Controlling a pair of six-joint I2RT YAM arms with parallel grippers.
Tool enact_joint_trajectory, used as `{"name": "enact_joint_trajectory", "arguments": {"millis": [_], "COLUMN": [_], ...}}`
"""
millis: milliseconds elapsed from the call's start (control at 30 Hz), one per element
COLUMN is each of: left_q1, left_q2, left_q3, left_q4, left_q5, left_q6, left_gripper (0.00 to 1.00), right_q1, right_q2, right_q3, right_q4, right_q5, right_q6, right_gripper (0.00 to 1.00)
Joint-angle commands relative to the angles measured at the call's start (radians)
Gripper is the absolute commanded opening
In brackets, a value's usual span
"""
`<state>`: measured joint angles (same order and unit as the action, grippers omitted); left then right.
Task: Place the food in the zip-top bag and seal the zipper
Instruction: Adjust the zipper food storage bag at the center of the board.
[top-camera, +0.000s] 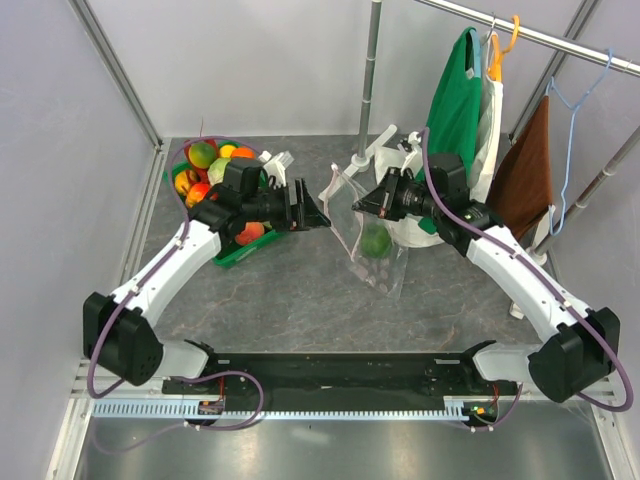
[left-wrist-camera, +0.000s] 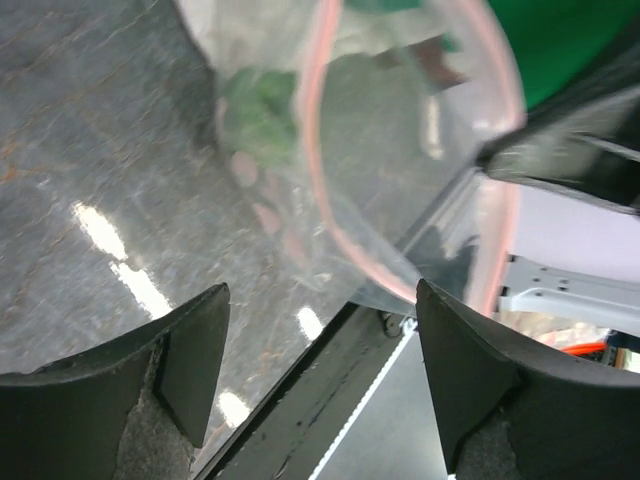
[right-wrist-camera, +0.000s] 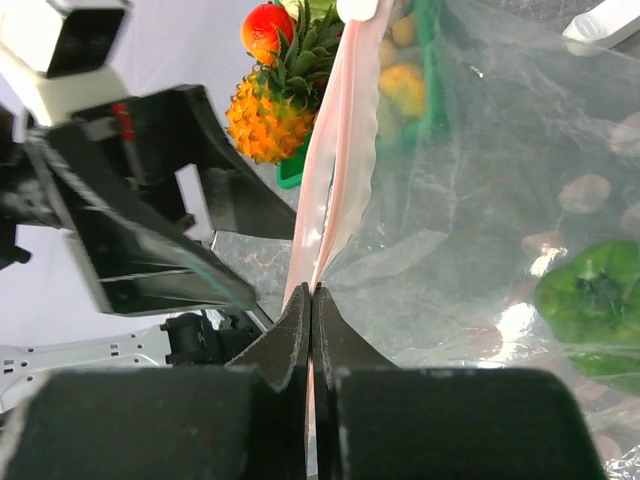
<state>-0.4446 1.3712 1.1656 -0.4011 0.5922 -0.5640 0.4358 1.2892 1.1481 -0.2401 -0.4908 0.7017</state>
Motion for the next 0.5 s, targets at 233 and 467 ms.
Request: {"name": "enact_joint_trajectory", "arguments": {"millis": [233,467], "left_q1": [-0.074,-0.057], "left_q2": [0.034,0.081], "left_q3": [0.060,0.166], "left_q4": [0.056,-0.140], "left_q5": [0.011,0.066], "left_q6": [-0.089,0.041], "left_gripper": [0.71,0.15], "right_q1": [0.024,0.024], "right_q2": [-0.053,-0.099], "right_q3": [-0.027,0.051], "right_q4": [0.033,-0.056], "right_q5": [0.035,0.095], "right_q6": [-0.010,-0.054], "right_gripper": [0.00,0.00]}}
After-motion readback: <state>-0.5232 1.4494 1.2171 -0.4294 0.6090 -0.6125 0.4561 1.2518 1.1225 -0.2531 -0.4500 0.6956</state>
